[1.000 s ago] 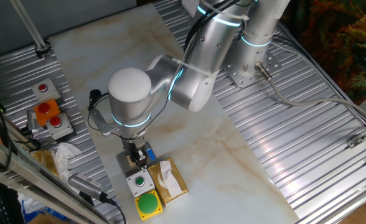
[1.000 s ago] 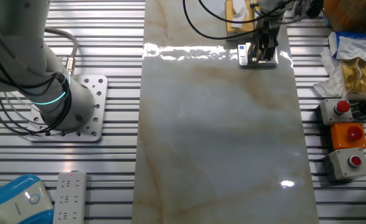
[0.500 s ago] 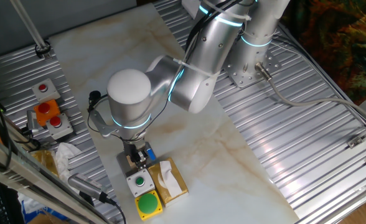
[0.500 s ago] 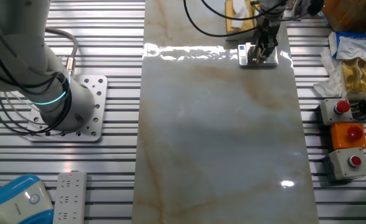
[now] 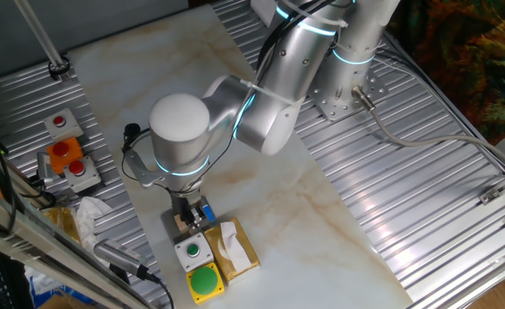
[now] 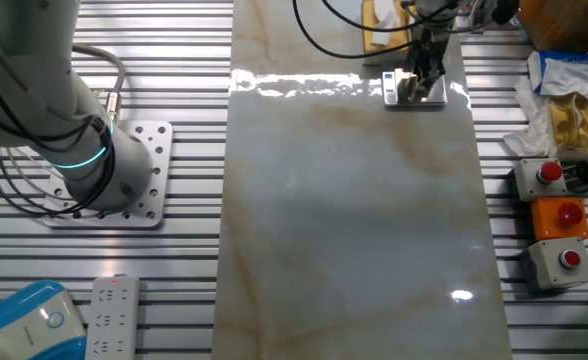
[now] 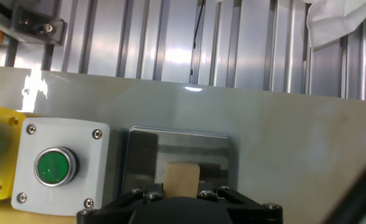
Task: Remove the object from the scale
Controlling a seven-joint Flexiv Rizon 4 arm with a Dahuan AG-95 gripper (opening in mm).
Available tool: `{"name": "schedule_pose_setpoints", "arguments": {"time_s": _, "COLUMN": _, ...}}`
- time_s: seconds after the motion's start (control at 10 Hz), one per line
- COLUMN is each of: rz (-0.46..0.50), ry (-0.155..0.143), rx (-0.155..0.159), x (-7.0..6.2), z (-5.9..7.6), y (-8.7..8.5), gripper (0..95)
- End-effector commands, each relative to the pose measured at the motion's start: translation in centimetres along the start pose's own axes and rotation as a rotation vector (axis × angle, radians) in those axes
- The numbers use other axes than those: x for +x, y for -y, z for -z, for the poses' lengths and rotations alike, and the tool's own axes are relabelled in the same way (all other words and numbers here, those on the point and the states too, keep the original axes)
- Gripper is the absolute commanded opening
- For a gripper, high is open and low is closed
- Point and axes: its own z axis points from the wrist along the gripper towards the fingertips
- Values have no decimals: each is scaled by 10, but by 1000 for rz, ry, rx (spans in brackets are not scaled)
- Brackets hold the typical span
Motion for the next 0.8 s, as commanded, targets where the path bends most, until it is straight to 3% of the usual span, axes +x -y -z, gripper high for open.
{"name": "schedule_pose_setpoints", "arguments": {"time_s": 0.1, "rz": 5, "ry": -4, "rx": 4, "x": 3, "z": 5, "y": 0, "gripper": 0}}
{"name": "schedule_pose_setpoints", "arguments": {"time_s": 0.4, "rz": 44, "ry": -12, "rx": 1, "x": 11, "z": 15, "y": 13, "gripper": 0}}
{"name": "schedule_pose_setpoints", "arguments": {"time_s": 0.8, "rz": 101, "ry": -39, "rx": 3, "x": 35, "z": 40, "y": 44, "gripper": 0}}
